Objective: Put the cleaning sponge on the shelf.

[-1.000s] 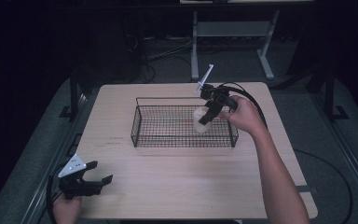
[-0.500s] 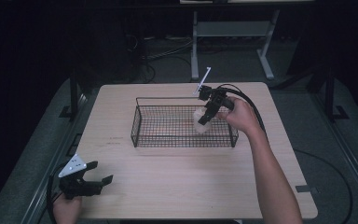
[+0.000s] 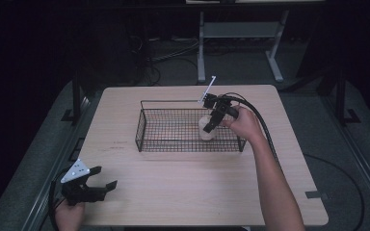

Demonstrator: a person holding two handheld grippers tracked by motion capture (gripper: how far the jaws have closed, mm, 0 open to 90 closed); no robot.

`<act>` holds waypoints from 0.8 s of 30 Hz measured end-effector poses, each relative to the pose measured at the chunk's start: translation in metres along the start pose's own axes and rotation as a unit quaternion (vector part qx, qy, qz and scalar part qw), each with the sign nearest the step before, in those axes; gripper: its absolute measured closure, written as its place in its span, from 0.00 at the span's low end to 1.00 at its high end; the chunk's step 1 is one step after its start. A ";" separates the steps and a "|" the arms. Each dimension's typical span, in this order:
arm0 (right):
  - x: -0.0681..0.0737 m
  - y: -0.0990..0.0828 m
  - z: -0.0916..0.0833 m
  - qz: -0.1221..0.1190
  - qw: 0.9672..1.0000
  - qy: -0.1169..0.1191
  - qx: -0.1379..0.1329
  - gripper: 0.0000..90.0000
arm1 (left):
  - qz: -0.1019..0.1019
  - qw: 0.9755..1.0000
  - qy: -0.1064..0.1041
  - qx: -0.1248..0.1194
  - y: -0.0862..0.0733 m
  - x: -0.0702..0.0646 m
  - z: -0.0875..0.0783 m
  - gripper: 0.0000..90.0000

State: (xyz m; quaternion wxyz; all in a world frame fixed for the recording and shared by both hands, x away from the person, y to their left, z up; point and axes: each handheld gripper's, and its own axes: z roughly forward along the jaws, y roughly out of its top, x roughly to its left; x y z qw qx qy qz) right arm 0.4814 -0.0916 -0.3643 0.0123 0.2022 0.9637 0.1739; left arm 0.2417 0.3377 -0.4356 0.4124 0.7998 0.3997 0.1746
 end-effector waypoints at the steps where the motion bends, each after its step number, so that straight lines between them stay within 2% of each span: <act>1: 0.000 0.000 0.002 0.001 1.000 0.000 -0.001 0.33 | 0.000 1.000 0.000 0.000 0.000 0.000 0.000 0.15; 7: -0.004 -0.005 0.015 0.011 1.000 0.011 0.003 0.33 | 0.000 1.000 -0.001 -0.001 0.000 0.000 0.000 0.15; 9: -0.004 -0.005 0.018 0.011 1.000 0.011 0.012 0.33 | 0.000 1.000 0.000 -0.001 0.000 0.000 0.000 0.15; 14: -0.004 -0.003 0.024 0.005 1.000 0.014 0.013 0.32 | 0.000 1.000 0.000 -0.001 0.000 0.000 0.000 0.15; 24: -0.005 -0.004 0.023 0.007 1.000 0.017 0.015 0.32 | -0.001 1.000 0.000 -0.001 0.000 0.000 -0.001 0.15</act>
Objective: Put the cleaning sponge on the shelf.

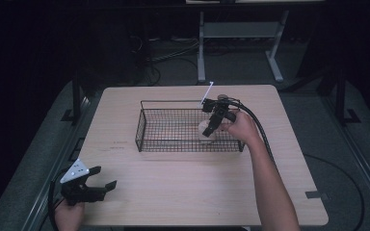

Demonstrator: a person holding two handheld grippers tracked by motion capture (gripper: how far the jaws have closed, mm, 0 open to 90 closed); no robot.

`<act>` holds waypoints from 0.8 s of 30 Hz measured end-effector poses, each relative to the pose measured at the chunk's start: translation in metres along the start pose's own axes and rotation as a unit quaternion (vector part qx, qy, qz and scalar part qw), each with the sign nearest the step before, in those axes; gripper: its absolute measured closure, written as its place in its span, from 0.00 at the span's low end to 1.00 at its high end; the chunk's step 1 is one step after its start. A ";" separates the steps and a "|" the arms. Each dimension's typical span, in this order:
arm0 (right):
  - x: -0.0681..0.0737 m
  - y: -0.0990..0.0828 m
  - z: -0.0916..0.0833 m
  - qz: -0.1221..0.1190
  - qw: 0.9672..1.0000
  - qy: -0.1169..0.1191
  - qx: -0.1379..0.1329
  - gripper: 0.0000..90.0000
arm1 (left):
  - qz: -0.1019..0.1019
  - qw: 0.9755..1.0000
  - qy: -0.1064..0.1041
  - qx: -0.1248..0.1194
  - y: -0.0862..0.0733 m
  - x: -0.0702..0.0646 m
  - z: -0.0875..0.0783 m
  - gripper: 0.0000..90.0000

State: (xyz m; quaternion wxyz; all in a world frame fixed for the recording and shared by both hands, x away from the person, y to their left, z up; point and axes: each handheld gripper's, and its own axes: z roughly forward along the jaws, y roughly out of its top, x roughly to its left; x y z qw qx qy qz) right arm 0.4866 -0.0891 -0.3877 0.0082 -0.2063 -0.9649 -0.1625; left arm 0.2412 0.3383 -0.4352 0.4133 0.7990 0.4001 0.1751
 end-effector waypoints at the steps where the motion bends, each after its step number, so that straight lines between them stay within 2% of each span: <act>1: 0.000 0.000 0.000 0.001 1.000 -0.001 0.001 0.32 | 0.000 1.000 0.000 0.000 0.000 0.000 0.000 0.15; 11: 0.000 -0.001 -0.004 0.005 1.000 -0.007 -0.003 0.28 | -0.001 1.000 0.001 0.000 0.000 0.000 -0.001 0.15; 24: 0.001 -0.001 -0.008 0.011 1.000 0.005 -0.008 0.22 | -0.005 1.000 0.004 -0.002 0.000 0.000 -0.001 0.15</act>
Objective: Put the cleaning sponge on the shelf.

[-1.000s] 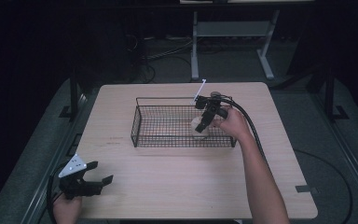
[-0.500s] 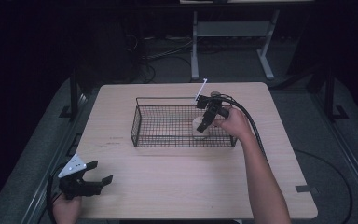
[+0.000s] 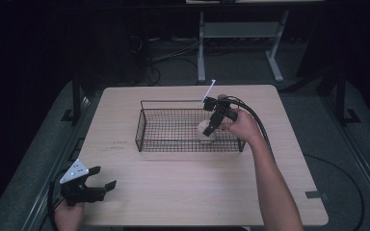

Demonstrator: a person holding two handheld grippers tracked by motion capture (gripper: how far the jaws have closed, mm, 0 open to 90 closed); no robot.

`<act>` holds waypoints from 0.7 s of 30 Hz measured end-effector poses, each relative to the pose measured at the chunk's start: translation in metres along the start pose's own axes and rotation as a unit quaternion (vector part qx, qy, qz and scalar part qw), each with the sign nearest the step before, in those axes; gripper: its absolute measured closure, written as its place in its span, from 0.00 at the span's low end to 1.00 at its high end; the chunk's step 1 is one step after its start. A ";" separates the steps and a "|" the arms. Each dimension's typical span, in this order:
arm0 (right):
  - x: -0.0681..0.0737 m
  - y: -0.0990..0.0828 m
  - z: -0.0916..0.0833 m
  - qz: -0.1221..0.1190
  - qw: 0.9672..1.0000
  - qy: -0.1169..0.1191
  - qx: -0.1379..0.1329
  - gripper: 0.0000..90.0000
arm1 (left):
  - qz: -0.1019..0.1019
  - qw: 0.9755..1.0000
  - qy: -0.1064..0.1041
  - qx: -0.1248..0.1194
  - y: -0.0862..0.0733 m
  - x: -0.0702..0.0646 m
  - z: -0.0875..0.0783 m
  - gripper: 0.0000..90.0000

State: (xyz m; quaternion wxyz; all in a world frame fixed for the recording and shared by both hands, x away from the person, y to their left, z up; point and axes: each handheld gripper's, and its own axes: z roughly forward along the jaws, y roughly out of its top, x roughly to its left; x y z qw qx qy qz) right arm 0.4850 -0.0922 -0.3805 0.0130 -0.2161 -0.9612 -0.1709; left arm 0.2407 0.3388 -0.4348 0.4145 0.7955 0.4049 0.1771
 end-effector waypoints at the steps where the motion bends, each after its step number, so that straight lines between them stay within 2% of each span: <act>1: 0.000 0.000 -0.001 -0.001 1.000 -0.001 0.000 0.22 | 0.000 1.000 0.000 0.000 0.000 0.000 0.000 0.15; 13: -0.001 -0.003 -0.006 0.002 1.000 0.002 -0.007 0.22 | 0.001 1.000 0.000 0.004 0.000 -0.001 0.002 0.15; 21: 0.000 -0.003 -0.009 0.005 1.000 -0.005 -0.008 0.20 | 0.003 1.000 -0.001 0.003 -0.001 0.000 0.000 0.15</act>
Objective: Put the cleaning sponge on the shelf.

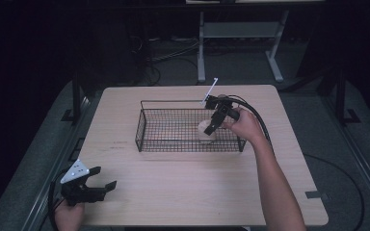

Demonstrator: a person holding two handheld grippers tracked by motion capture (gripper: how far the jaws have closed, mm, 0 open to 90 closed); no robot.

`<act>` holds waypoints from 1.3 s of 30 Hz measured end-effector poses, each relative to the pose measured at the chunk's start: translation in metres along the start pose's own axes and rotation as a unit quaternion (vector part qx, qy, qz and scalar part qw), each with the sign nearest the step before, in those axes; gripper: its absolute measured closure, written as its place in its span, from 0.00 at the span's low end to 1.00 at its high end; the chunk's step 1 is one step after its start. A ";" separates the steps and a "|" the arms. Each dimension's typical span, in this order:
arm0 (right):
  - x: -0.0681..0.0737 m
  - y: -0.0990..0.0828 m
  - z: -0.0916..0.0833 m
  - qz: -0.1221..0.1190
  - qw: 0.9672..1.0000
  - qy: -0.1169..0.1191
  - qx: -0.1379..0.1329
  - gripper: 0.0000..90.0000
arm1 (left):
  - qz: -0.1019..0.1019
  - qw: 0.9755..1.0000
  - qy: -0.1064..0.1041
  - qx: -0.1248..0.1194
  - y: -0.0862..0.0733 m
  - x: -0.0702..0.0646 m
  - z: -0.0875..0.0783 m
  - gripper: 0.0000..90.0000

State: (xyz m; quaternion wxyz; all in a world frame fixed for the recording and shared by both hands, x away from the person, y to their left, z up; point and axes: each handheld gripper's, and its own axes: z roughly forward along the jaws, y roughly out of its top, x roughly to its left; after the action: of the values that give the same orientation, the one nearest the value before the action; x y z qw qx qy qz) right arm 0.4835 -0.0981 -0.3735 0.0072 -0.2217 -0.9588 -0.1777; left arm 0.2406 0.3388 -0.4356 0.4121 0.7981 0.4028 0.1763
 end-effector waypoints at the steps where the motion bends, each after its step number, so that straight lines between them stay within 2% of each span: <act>1: 0.001 0.000 -0.001 -0.001 1.000 -0.001 -0.002 0.20 | 0.001 1.000 0.000 0.000 0.000 0.000 0.000 0.15; 12: 0.011 -0.002 -0.021 -0.008 1.000 -0.009 -0.021 0.20 | 0.002 1.000 -0.003 0.000 0.001 -0.003 0.000 0.15; 19: 0.012 -0.002 -0.024 -0.004 1.000 -0.003 -0.024 0.19 | 0.000 1.000 -0.001 0.000 0.000 -0.001 0.000 0.15; 27: 0.019 -0.001 -0.029 -0.006 1.000 -0.002 -0.029 0.18 | 0.000 1.000 -0.003 -0.001 0.000 -0.002 0.001 0.15; 39: 0.027 -0.003 -0.037 -0.006 0.999 0.011 -0.032 0.17 | 0.002 1.000 -0.004 0.001 0.001 -0.003 0.001 0.15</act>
State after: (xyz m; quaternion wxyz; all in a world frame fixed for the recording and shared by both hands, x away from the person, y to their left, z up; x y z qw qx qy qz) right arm 0.4554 -0.1021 -0.3378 0.0098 -0.2140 -0.9538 -0.2107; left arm 0.2400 0.3360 -0.4354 0.4124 0.7999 0.3997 0.1738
